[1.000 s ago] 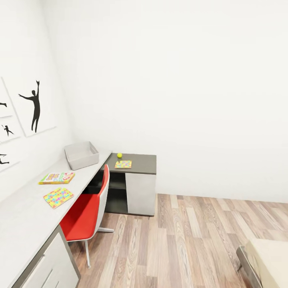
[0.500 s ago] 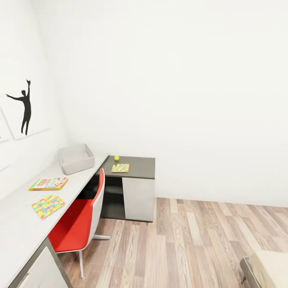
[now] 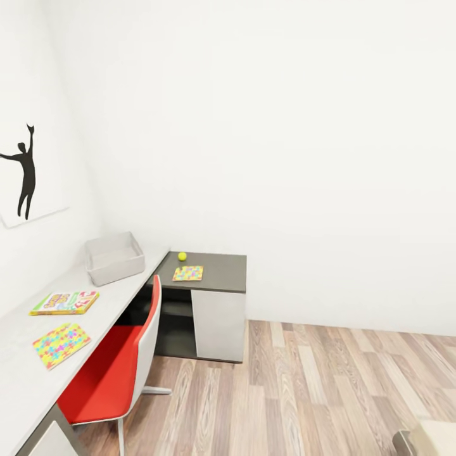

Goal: Put all the toys in the child's room - the three board games (two on the bed and one on the table), the two jigsaw puzzles on the table, and the tennis ball on the table - inside the toy box on the table in the child's room.

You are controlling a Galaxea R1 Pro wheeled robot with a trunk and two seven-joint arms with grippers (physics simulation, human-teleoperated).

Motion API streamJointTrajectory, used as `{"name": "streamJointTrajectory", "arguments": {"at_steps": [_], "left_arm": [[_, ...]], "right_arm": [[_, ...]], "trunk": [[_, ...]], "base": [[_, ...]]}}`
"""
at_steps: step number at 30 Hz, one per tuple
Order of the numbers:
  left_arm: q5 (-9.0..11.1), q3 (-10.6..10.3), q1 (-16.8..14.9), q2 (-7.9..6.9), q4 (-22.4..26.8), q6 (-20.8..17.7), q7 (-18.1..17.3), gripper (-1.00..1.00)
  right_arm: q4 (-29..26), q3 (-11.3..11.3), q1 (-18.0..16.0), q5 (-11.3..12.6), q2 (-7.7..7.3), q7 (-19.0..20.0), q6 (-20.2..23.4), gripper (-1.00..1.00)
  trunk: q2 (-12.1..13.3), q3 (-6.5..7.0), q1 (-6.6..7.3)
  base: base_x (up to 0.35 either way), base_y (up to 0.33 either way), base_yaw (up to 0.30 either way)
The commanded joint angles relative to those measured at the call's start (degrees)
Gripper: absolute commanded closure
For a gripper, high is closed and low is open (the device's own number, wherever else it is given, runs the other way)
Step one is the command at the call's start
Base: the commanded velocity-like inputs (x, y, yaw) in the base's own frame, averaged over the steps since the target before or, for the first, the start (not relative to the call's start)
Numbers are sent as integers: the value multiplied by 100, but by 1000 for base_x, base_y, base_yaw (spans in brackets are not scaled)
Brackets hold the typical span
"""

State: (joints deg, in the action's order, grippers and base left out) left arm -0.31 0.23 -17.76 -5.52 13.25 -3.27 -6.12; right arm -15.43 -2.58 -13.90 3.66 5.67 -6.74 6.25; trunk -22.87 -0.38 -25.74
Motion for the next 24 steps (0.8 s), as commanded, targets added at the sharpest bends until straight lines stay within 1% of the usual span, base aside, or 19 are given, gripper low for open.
{"name": "streamJointTrajectory", "arguments": {"at_steps": [1, 7, 14, 24], "left_arm": [[-4, 4, 1, -2, 11, -34, -21, -100], [-4, -2, 1, -1, 11, -34, -21, -100], [-4, -4, 1, 3, 11, -33, -21, -100], [-4, -5, 1, 4, 11, -30, -21, -100]], "right_arm": [[-13, -24, 1, 38, 4, -12, 25, -100], [-13, -24, 1, 38, 4, -12, 25, -100], [-13, -25, -1, 38, 4, -12, 25, -100], [-13, -24, -3, 38, 4, -12, 25, -100]], "trunk": [[-5, -4, -4], [-5, -4, -4], [-5, -4, -4], [-5, -4, -4]], "base": [[186, 0, 0], [217, 0, 0], [288, -12, 0], [313, -85, 0]]}}
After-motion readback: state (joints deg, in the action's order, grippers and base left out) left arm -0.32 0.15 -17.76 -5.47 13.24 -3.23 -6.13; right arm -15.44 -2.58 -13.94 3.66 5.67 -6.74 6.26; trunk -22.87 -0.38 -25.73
